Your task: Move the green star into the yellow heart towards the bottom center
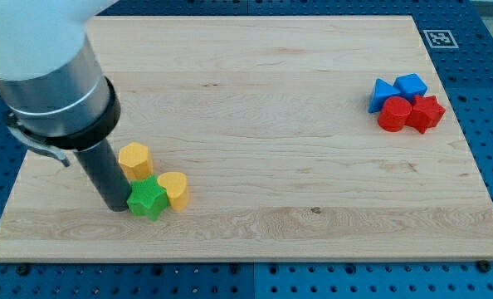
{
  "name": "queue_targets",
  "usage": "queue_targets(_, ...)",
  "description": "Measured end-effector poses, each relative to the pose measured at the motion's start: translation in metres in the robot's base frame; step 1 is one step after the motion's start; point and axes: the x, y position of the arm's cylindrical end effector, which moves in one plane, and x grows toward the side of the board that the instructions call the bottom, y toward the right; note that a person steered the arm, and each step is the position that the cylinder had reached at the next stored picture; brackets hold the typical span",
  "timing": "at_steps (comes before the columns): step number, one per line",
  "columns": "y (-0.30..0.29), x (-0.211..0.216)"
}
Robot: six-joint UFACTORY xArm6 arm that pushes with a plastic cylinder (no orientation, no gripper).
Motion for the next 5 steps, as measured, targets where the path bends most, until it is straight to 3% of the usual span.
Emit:
queue_targets(4,0.152,0.027)
queue_targets(5,0.162,0.033)
